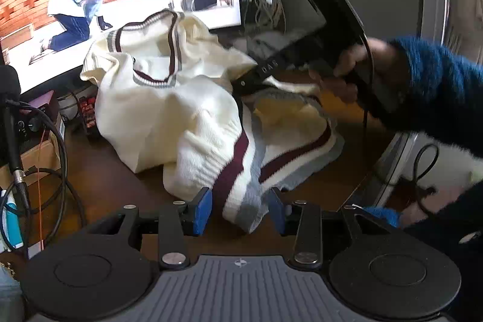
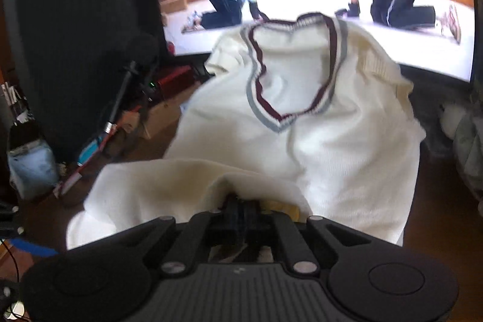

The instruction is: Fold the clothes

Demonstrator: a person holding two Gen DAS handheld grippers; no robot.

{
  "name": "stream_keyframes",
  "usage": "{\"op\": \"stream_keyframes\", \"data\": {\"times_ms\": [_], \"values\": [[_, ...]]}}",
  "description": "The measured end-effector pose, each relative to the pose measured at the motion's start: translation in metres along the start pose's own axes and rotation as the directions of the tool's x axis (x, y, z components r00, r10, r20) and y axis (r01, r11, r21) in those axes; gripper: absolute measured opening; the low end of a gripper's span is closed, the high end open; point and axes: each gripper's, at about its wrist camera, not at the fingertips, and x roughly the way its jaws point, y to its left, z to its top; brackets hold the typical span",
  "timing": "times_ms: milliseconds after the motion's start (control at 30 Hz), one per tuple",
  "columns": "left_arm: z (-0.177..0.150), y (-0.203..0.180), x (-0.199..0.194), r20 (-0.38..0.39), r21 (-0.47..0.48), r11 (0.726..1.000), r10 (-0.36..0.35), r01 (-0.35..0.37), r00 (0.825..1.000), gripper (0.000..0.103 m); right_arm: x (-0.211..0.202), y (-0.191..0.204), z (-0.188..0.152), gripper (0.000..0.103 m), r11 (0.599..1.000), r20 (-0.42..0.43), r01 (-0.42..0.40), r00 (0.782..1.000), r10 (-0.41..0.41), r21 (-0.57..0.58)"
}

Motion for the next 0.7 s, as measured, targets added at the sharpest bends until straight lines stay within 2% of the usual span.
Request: {"op": "stream_keyframes", "data": {"times_ms": [67, 167, 233, 267, 333, 367, 400, 433, 500, 633, 667, 700], "values": [[-0.001, -0.006, 0.003, -0.026, 0.033, 0.999, 0.021, -0.02, 0.999, 0.04, 0.002, 0.003, -0.005, 0.003, 1.0, -0.006, -0.001, 1.0, 0.001, -0.001], [0.001, -0.018, 0.005, -0.021, 0.113, 0.991, 0.08, -0.077, 0.997, 0.04, -0.002, 0.005, -0.01, 0.003, 1.0, -0.004, -0.014, 1.0, 0.014, 0.002], [0.003, -0.031, 0.006, 0.011, 0.203, 0.967, 0.153, -0.152, 0.988, 0.04, -0.004, 0.004, -0.012, 0.003, 1.0, 0.001, -0.018, 1.0, 0.018, 0.014], [0.002, -0.042, 0.007, 0.035, 0.278, 0.938, 0.206, -0.208, 0.978, 0.04, -0.005, 0.004, -0.012, 0.003, 1.0, 0.005, -0.018, 1.0, 0.018, 0.022], [-0.003, -0.063, 0.013, 0.079, 0.452, 0.843, 0.288, -0.291, 0.955, 0.04, -0.006, 0.002, -0.012, 0.003, 0.999, 0.016, -0.018, 1.0, 0.018, 0.037], [-0.007, -0.071, 0.016, 0.093, 0.512, 0.801, 0.308, -0.311, 0.947, 0.04, -0.005, 0.002, -0.011, 0.003, 0.999, 0.02, -0.02, 1.0, 0.019, 0.049], [-0.01, -0.076, 0.019, 0.094, 0.548, 0.775, 0.315, -0.313, 0.944, 0.04, -0.004, 0.001, -0.01, 0.003, 0.998, 0.024, -0.021, 1.0, 0.019, 0.061], [-0.012, -0.08, 0.023, 0.084, 0.566, 0.767, 0.311, -0.302, 0.947, 0.04, -0.004, 0.002, -0.009, 0.003, 0.997, 0.033, -0.023, 0.999, 0.021, 0.078], [-0.012, -0.082, 0.029, 0.065, 0.574, 0.769, 0.301, -0.283, 0.951, 0.04, -0.001, 0.004, -0.006, 0.003, 0.995, 0.041, -0.027, 0.999, 0.024, 0.098], [-0.013, -0.084, 0.045, 0.056, 0.624, 0.719, 0.35, -0.306, 0.935, 0.04, 0.005, 0.007, -0.001, 0.003, 0.994, 0.045, -0.012, 0.999, 0.007, 0.106], [-0.013, -0.082, 0.048, 0.054, 0.631, 0.711, 0.36, -0.311, 0.931, 0.039, 0.004, 0.008, -0.001, 0.003, 0.995, 0.043, -0.012, 0.999, 0.008, 0.101], [-0.011, -0.08, 0.05, 0.047, 0.622, 0.72, 0.358, -0.307, 0.933, 0.039, 0.003, 0.008, -0.001, 0.003, 0.995, 0.041, -0.012, 0.999, 0.008, 0.095]]}}
